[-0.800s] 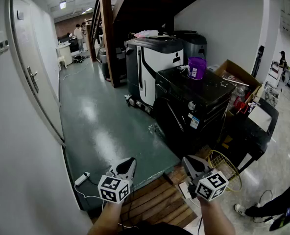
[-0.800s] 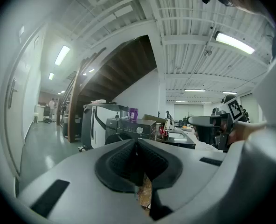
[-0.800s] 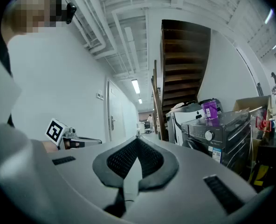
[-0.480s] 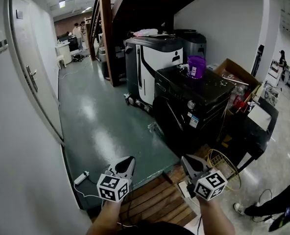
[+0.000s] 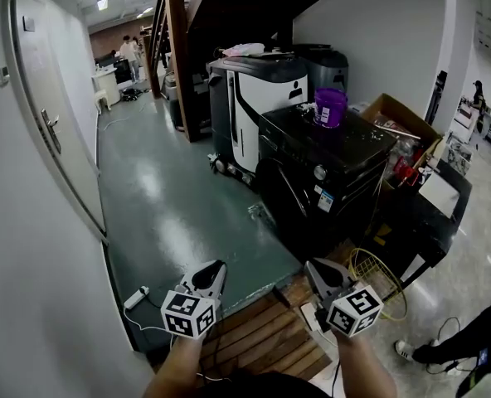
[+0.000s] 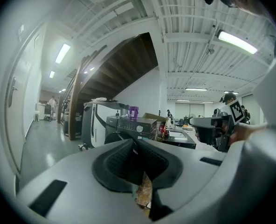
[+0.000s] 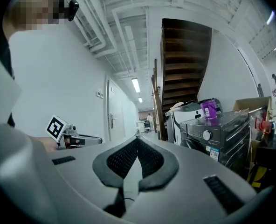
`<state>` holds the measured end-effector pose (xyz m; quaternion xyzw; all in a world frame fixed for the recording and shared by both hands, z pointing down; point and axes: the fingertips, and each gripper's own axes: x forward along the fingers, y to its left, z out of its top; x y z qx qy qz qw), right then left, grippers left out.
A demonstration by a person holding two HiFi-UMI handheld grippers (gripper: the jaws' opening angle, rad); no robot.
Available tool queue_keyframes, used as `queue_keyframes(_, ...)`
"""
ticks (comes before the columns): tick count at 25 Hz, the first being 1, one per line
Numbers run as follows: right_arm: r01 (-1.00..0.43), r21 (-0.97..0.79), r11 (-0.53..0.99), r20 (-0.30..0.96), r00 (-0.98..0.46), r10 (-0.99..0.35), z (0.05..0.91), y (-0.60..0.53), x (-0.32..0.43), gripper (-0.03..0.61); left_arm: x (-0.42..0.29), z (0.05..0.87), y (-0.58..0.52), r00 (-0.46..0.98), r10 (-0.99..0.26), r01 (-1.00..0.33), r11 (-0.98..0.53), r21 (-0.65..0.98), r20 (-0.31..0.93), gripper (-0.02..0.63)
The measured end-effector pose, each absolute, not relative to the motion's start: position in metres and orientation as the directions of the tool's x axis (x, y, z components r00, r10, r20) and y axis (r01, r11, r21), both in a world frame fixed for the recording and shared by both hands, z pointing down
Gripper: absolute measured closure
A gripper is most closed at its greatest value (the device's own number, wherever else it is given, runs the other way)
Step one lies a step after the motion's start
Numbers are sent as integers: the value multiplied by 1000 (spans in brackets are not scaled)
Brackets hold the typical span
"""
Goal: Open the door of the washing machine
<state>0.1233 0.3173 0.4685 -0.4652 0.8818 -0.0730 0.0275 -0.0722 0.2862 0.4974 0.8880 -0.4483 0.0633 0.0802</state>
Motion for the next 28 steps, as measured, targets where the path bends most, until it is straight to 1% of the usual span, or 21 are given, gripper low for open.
queue_keyframes(4,-826,-153,542,28,-552,-833,472,316,133,545,-66,499,286,584,-790,-811,-579,88,188,579)
queue_keyframes(5,-826,-154,542,27,-552,-834,472,316,135,535,-65,499,285,584,-790,-811,-578,90,190,567)
queue_keyframes(8,-822,-163,546,30,-558,-830,474,314,139,502,-62,501,285,581,-790,-813,-574,100,196,504)
queue_keyframes(11,-814,-174,555,37,-568,-822,476,315,142,459,-58,503,287,578,-791,-815,-570,103,201,482)
queue_keyframes(15,-804,-177,568,40,-583,-812,478,317,142,393,-55,505,289,571,-793,-820,-565,93,214,409)
queue_keyframes(18,-797,-180,577,37,-591,-806,479,319,141,347,-56,505,293,565,-794,-823,-562,86,224,384)
queue_keyframes(21,-790,-179,587,34,-601,-798,479,323,140,308,-55,507,296,564,-792,-824,-561,86,233,331)
queue_keyframes(24,-776,-184,603,30,-618,-786,480,327,137,285,-53,508,300,573,-787,-817,-570,86,228,300)
queue_keyframes(28,-752,-205,627,18,-643,-765,481,329,133,164,-51,507,301,563,-795,-823,-563,73,224,236)
